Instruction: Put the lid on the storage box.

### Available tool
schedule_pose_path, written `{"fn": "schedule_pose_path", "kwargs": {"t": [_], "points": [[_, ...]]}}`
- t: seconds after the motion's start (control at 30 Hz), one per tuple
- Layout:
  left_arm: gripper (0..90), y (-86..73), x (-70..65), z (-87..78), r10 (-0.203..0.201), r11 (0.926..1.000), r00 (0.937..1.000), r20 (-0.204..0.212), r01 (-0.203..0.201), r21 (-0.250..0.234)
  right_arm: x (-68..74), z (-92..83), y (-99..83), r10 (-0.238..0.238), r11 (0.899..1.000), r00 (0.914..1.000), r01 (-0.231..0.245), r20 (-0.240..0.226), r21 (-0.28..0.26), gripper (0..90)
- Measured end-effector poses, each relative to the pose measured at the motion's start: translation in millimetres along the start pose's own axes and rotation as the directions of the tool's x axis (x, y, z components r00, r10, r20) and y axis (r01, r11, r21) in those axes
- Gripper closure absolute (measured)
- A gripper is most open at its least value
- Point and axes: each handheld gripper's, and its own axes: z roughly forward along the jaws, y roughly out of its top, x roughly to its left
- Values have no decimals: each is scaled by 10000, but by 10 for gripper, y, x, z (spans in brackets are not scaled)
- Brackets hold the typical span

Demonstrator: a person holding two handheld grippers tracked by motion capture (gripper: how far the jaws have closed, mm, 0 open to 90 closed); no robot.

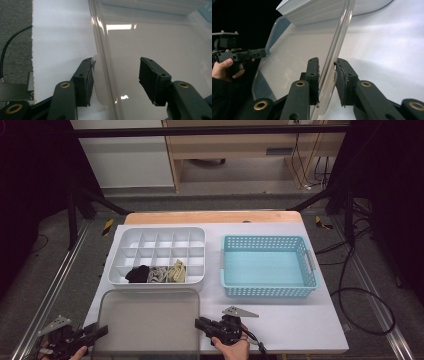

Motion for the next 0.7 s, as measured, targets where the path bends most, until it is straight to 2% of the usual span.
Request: {"fn": "schedule_pose_path", "kwargs": {"t": [0.1,0.2,0.37,0.47,0.7], "points": [[516,16,-31,-48,31,9992,10000,-27,-32,-398,23,-11,30,-162,9997,9999,162,27,-170,743],[541,40,-79,-79,4,9977,10000,33,-2,-681,46,-37,85,-341,9991,9991,348,260,-244,732],[587,98,-144,-162,33,9929,10000,93,-22,-1192,66,-81,155,-91,9999,9996,95,284,-133,733],[590,145,-190,-186,212,9919,9998,-57,-218,-1252,103,-120,199,-232,9997,9994,234,268,-54,736],[592,282,-319,-252,584,9872,9982,-124,-596,-1481,195,-249,334,-266,9988,9992,278,297,-407,742]]}}
